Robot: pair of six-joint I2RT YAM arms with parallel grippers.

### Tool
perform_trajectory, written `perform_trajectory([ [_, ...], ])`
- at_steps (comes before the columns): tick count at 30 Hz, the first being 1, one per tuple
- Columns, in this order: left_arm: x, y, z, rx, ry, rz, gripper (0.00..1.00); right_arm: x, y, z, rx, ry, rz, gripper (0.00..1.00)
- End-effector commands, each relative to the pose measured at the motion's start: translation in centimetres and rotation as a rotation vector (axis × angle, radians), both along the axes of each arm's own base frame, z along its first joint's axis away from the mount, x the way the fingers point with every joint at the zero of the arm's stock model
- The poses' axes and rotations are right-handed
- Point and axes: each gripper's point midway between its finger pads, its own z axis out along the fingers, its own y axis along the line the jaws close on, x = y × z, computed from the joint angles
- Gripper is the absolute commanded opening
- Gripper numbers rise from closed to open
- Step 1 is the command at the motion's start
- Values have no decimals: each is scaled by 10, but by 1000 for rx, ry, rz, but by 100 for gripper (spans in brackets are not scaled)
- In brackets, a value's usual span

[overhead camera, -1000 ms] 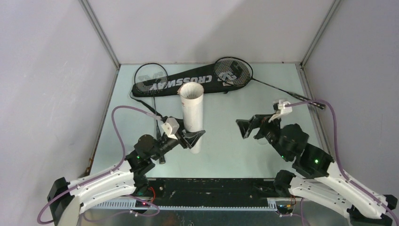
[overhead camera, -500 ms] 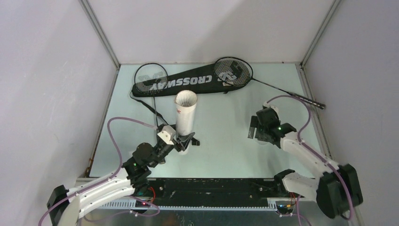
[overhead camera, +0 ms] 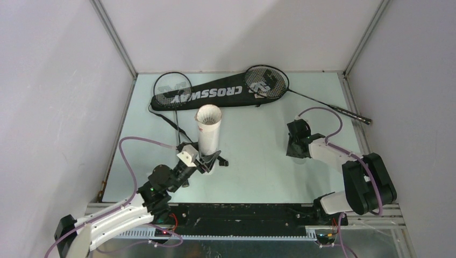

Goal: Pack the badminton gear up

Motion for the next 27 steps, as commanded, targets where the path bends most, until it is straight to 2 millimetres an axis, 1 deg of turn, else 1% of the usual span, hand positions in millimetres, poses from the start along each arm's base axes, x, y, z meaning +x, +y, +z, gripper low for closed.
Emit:
perform_trajectory([
  [1, 1, 3, 16, -40, -54, 12, 44, 9, -1, -1, -10, -13, -33, 23],
  [2, 1, 3, 15, -36, -52, 14, 44, 9, 0, -1, -13, -13, -32, 18],
  [3, 2, 3, 14, -32, -50, 14, 44, 9, 0, -2, -15, -10, -31, 15],
  [6, 1, 0, 12, -20, -51, 0, 43, 9, 2, 0, -17, -18, -18, 0],
  [9, -2, -6, 10, 11, -67, -37, 43, 10, 9, 18, -18, -75, 34, 0],
  [10, -5, -10, 10, 27, -83, -60, 44, 10, 11, 32, -11, -109, 56, 0],
  [11, -7, -14, 9, 39, -91, -86, 44, 8, 18, 40, 1, -126, 86, 0],
  [12, -8, -16, 8, 60, -111, -100, 44, 7, 21, 60, 17, -171, 121, 0],
  [13, -11, -22, 7, 83, -125, -133, 44, 2, 30, 72, 41, -191, 164, 0],
  [14, -13, -24, 6, 109, -154, -149, 43, -1, 34, 98, 64, -251, 201, 0],
  [15, -16, -30, 4, 129, -171, -186, 43, -3, 48, 118, 109, -294, 255, 0],
  [16, -16, -33, 6, 152, -200, -197, 42, -10, 53, 143, 144, -360, 302, 0],
  [17, -18, -38, 3, 175, -205, -224, 42, -18, 69, 165, 208, -401, 376, 0],
  [18, -17, -41, 6, 193, -223, -233, 42, -28, 74, 189, 249, -464, 429, 0],
  [19, -18, -45, 1, 218, -222, -257, 42, -41, 89, 212, 319, -504, 513, 0],
  [20, -17, -49, -2, 258, -227, -270, 42, -53, 92, 234, 356, -562, 561, 0],
  [21, -17, -52, -3, 276, -232, -284, 42, -71, 101, 261, 422, -620, 636, 0],
  [22, -15, -56, -4, 305, -231, -290, 41, -81, 104, 271, 449, -636, 675, 0],
  [23, -14, -57, -4, 316, -231, -296, 41, -99, 110, 294, 504, -681, 741, 0],
  [24, -12, -60, -3, 332, -226, -299, 41, -109, 112, 302, 526, -688, 775, 0],
  [25, -12, -62, -4, 340, -224, -310, 42, -125, 115, 319, 571, -716, 833, 0],
  [26, -12, -65, -6, 365, -221, -324, 42, -137, 119, 325, 602, -709, 881, 0],
  [27, -17, -68, -7, 373, -227, -358, 42, -145, 119, 338, 626, -732, 903, 0],
])
